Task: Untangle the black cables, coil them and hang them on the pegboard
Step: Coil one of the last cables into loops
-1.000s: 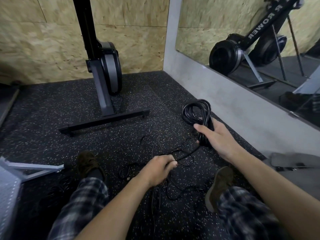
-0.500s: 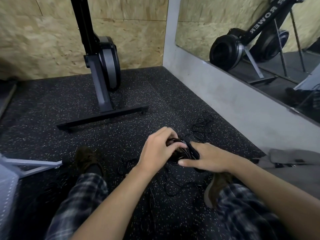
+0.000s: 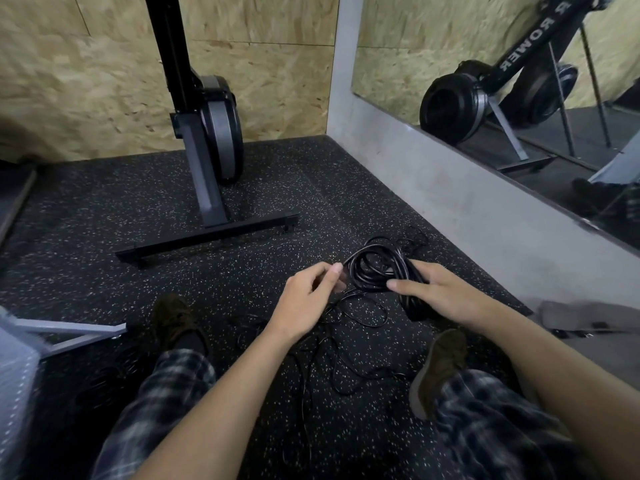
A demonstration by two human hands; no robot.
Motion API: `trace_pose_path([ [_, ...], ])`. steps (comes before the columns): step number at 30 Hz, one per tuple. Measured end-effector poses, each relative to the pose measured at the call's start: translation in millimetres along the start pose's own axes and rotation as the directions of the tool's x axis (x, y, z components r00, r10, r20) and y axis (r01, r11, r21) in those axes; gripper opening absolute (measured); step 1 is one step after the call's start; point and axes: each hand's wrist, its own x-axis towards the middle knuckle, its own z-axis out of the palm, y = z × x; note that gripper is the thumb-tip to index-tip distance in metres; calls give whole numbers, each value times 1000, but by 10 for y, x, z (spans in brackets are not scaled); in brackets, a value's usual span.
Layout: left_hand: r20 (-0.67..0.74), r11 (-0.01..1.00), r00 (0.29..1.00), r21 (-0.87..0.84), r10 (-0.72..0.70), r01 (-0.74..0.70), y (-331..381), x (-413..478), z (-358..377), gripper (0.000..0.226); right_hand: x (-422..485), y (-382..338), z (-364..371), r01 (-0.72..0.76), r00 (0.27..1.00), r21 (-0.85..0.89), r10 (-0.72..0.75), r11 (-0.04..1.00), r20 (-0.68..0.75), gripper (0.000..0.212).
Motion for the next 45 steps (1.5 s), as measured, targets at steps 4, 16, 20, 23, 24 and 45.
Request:
trace_pose_path([
  [4, -53, 999, 998, 19, 39, -38, -32, 11, 26, 17, 11, 52, -44, -30, 996, 340, 57, 940, -68, 34],
  [16, -74, 771, 975, -625, -210, 118, 254, 14, 271, 8, 121, -2, 331, 138, 985, 373, -88, 917, -147, 37],
  [20, -117, 804, 977, -590, -181, 79, 222, 24, 233, 6, 156, -39, 497, 130, 983, 368, -71, 921, -169, 28],
  [23, -188, 896, 973, -442, -132, 37, 142, 68, 194, 8, 168, -75, 553, 88, 982, 416, -9, 905, -188, 28],
  [24, -190, 910, 975, -413, -118, 30, 114, 81, 187, 7, 174, -71, 545, 79, 982, 421, 2, 904, -190, 27],
  [45, 282, 910, 943, 319, 174, -263, -272, -6, 359, 20, 76, 68, -79, -127, 928, -331, -6, 935, -373, 40],
])
